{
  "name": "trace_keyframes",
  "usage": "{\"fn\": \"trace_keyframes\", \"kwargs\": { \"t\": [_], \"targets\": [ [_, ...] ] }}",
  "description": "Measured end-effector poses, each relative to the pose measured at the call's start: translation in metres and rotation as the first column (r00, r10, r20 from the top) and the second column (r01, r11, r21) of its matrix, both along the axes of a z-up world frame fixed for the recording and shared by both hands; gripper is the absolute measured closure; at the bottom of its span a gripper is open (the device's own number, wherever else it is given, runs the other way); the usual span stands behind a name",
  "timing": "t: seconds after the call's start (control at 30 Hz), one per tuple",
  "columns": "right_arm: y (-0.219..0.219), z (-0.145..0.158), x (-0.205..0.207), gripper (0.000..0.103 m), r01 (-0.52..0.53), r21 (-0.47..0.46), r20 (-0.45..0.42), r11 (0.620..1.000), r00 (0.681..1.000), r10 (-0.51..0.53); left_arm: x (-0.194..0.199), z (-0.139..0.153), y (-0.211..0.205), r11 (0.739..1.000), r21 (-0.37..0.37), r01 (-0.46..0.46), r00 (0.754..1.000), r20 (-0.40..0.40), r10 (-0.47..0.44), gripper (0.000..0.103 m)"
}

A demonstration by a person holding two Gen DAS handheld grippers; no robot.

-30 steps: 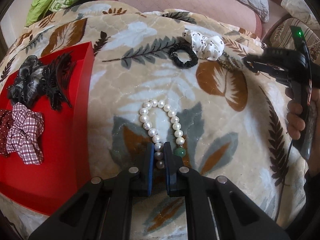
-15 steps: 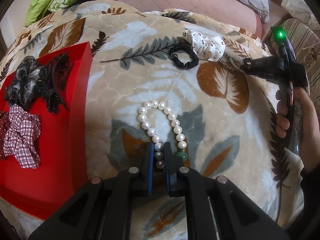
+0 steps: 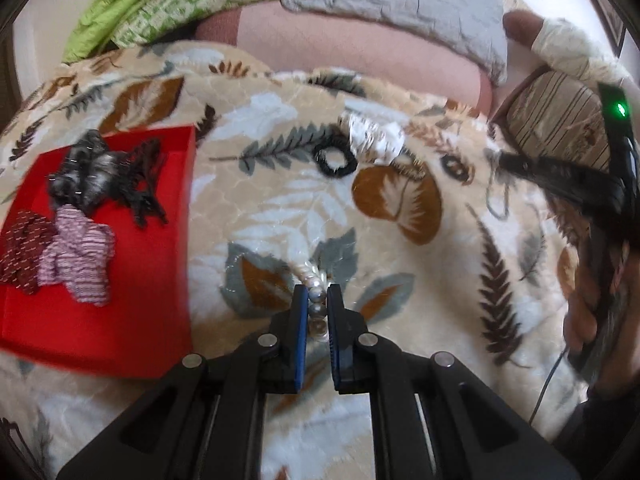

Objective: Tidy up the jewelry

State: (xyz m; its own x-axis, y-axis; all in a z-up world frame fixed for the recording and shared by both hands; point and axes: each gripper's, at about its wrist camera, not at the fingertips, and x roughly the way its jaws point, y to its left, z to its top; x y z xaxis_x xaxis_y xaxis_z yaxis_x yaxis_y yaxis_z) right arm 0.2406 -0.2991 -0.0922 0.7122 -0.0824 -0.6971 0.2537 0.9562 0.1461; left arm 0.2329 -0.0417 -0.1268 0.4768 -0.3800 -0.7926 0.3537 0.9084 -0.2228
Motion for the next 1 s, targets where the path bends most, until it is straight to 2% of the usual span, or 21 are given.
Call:
{"fn": "trace_keyframes", "kwargs": {
  "t": [0.3, 0.5, 0.6, 0.8, 1.0],
  "targets": [
    [0.078, 0.039, -0.068, 0.098, -0.175, 0.011, 0.118, 0.985, 0.978, 0.172, -0.026, 0.050, 0.057, 0.994, -0.077, -0.072, 0.995, 0.069, 0.078, 0.094],
    [0.137, 0.045, -0.079, 0.098, -0.300, -0.006, 0.131, 0.954, 0.946, 0.298, -0.022, 0.078, 0.113, 0.986, -0.081, -0.145, 0.981, 0.122, 0.154, 0.094],
    [0.170, 0.045, -0.069, 0.098, -0.370, -0.019, 0.128, 0.929, 0.921, 0.369, -0.010, 0.074, 0.145, 0.982, -0.024, -0.188, 0.974, 0.124, 0.190, 0.094],
    [0.236, 0.034, -0.043, 0.098, -0.501, -0.033, 0.104, 0.865, 0.859, 0.501, 0.006, 0.059, 0.194, 0.969, 0.011, -0.247, 0.965, 0.092, 0.245, 0.094],
    [0.288, 0.014, -0.024, 0.098, -0.570, 0.003, 0.082, 0.821, 0.819, 0.568, 0.012, 0.040, 0.223, 0.962, -0.029, -0.273, 0.961, 0.044, 0.274, 0.094]
  ]
}}
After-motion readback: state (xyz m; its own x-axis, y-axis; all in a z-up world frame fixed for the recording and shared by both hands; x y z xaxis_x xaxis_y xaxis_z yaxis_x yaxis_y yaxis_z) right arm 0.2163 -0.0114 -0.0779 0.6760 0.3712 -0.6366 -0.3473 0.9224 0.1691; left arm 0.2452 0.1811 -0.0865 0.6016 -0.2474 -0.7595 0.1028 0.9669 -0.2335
